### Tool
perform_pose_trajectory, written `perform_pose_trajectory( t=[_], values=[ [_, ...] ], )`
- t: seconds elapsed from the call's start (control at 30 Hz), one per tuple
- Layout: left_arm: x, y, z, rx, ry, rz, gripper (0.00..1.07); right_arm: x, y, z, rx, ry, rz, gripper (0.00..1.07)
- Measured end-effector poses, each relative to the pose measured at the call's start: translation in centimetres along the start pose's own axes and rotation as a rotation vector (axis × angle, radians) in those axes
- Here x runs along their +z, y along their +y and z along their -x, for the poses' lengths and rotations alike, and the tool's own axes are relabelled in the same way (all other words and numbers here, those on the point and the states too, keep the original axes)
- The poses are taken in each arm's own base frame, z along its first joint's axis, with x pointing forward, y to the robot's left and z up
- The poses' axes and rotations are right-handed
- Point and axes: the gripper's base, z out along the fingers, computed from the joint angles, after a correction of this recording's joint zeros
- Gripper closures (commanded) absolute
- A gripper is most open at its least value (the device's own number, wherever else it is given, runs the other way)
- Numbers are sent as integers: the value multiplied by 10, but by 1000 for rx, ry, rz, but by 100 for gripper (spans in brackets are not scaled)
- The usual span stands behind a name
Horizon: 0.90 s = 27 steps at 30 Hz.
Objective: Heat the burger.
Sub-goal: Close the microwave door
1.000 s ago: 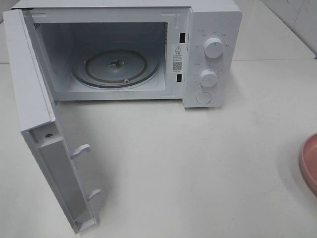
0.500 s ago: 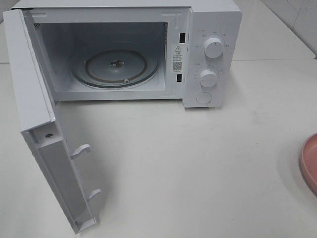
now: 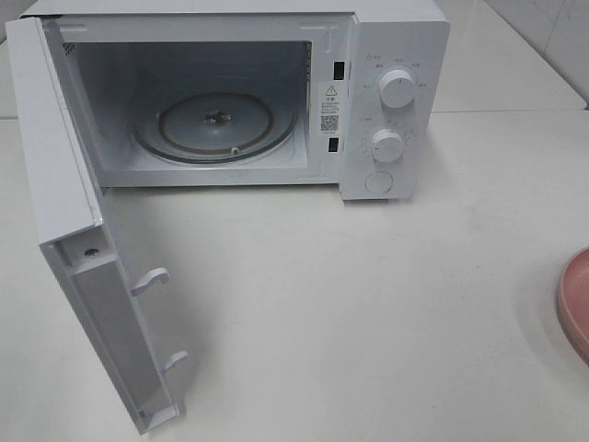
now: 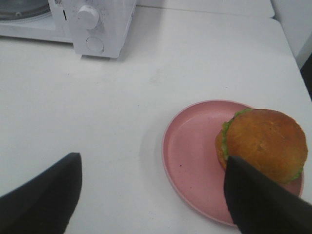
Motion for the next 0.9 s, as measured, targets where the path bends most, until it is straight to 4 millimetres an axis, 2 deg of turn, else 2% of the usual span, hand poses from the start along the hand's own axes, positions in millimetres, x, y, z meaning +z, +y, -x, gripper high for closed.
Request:
perform_pose_trajectory(
  t=[0.2, 0.9],
  values=[
    [0, 0, 0, 0, 0, 0, 9, -6, 1, -4, 38, -47, -66, 31],
    [0, 0, 0, 0, 0, 0, 9, -6, 1, -4, 42, -47, -73, 31]
  ],
)
